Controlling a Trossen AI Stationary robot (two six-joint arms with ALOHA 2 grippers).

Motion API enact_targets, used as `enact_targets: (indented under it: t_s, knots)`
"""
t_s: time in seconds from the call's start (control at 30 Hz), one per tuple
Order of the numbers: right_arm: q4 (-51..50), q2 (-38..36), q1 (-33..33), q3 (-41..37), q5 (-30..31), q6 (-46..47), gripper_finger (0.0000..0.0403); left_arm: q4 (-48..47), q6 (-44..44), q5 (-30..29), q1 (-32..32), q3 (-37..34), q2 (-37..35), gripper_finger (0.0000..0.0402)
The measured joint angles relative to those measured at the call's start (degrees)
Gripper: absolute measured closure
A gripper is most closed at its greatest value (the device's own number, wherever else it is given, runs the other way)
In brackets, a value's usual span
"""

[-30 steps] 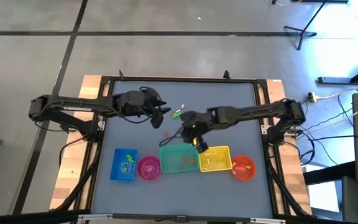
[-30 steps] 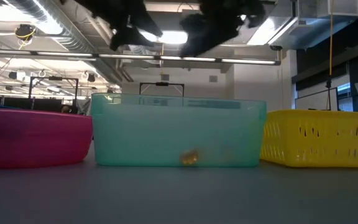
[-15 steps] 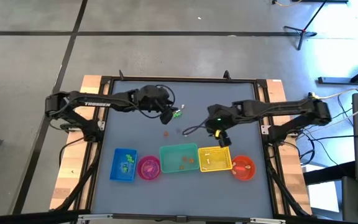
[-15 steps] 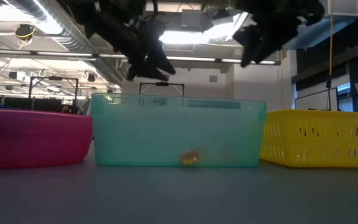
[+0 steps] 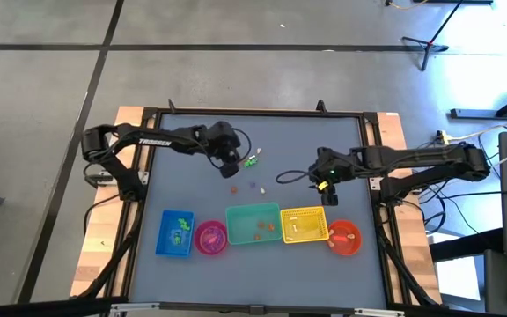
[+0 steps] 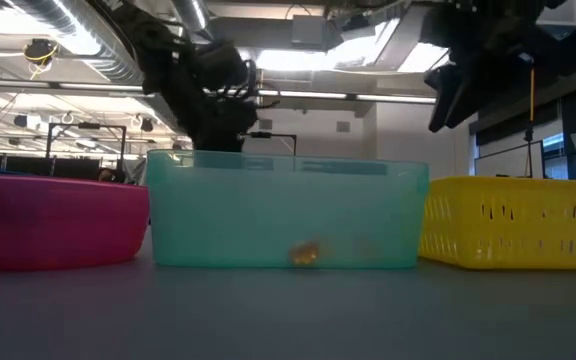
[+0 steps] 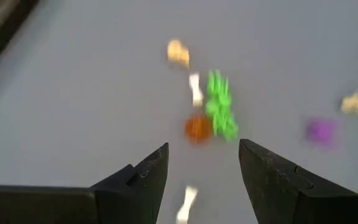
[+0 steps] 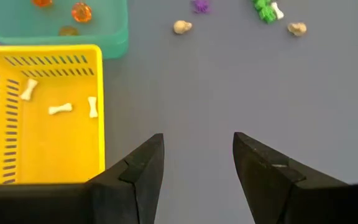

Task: Sort Halloween decoration
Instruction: Put the white bone toy into the yellow bin

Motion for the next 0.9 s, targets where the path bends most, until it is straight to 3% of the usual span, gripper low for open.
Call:
enact_targets:
  t_s: [0.27,0.63,0.9]
  knots:
    - [3.4,0.3,0.0,-2.6,0.0,0.1,0.0214,-7.7,4.6,0.3,0.2,0.0,0.8,0.0221]
    - [5.7,0.3,0.0,-3.8,0.0,0.1,0.0214,-7.5,7.5,-3.3,0.3,0.0,0.8,0.0221]
    - [5.9,0.3,0.0,-3.8,-0.1,0.1,0.0214,-7.3,7.6,-3.2,0.4,-0.1,5.4,0.0221]
